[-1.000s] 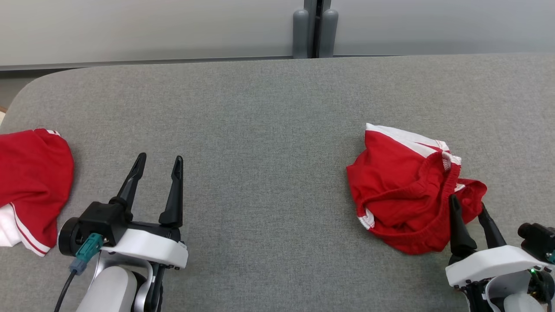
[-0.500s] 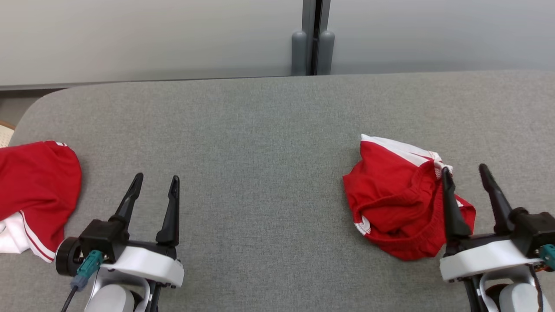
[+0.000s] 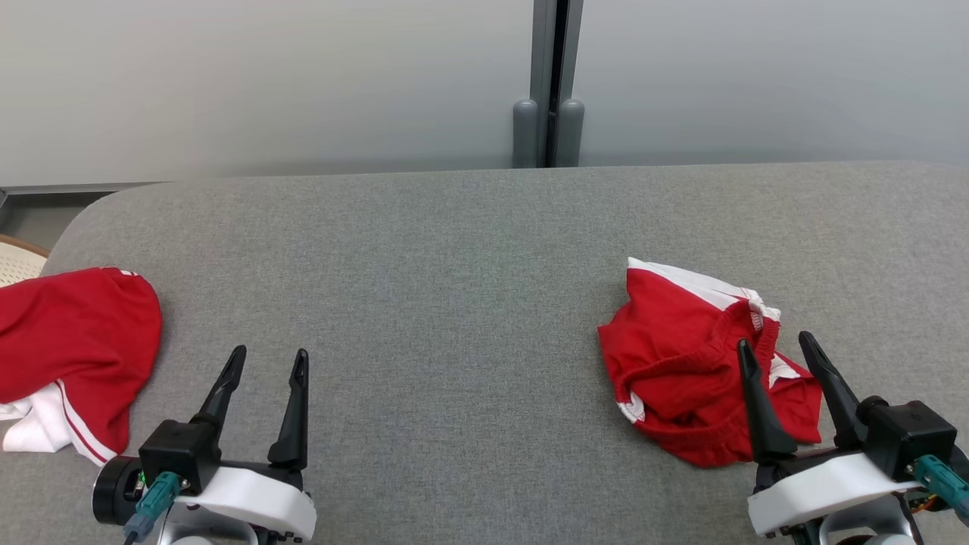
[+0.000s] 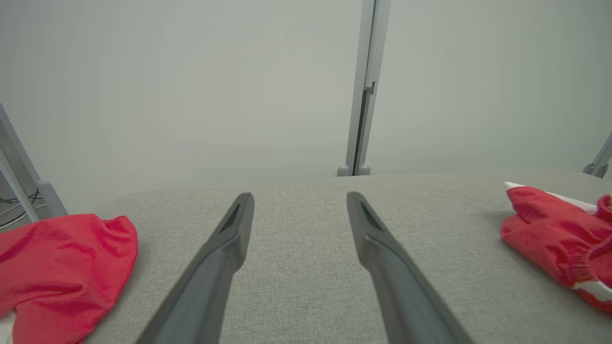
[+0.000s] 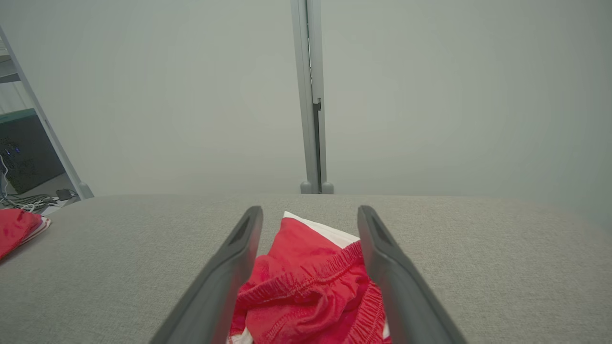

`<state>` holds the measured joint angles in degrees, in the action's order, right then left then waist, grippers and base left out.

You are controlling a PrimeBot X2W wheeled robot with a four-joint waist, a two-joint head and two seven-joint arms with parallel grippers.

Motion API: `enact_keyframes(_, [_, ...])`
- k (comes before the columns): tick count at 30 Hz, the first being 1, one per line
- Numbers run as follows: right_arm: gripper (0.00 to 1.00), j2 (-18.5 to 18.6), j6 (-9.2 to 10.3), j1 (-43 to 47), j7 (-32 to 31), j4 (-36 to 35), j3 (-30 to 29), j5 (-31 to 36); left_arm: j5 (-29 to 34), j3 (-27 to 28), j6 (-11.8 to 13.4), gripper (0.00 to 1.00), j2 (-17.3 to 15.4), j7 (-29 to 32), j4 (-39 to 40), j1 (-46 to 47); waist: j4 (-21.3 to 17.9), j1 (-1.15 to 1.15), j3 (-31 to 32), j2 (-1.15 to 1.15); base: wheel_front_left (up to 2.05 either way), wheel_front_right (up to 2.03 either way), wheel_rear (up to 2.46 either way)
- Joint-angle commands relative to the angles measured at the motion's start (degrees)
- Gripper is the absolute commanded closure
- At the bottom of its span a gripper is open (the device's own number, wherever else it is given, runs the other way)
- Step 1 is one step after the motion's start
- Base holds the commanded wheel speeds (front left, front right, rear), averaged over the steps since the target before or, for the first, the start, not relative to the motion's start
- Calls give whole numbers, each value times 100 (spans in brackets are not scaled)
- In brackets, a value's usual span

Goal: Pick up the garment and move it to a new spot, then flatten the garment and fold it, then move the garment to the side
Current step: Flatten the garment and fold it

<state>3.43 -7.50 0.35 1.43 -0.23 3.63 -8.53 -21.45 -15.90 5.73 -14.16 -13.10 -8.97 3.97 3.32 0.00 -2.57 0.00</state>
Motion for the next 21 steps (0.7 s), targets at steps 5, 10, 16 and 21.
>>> enact_keyframes(5, [0,1,2,49,-23,-27,-14,-20,-34,-14,58,0,-63,36,74,-38,4,0,-10,0,0,0,0])
enact_keyframes(10, [0,-9,2,25,-42,-32,-37,-27,-29,-41,72,0,-74,48,115,-3,24,0,-39,0,0,0,0])
enact_keyframes(16, [0,-21,2,-28,-70,-54,-65,-38,104,-304,-68,0,-24,158,238,248,55,0,-137,0,0,0,0])
enact_keyframes(21, [0,-26,2,-124,-102,-104,-100,-22,298,-1005,-493,0,237,469,354,774,44,0,-382,0,0,0,0])
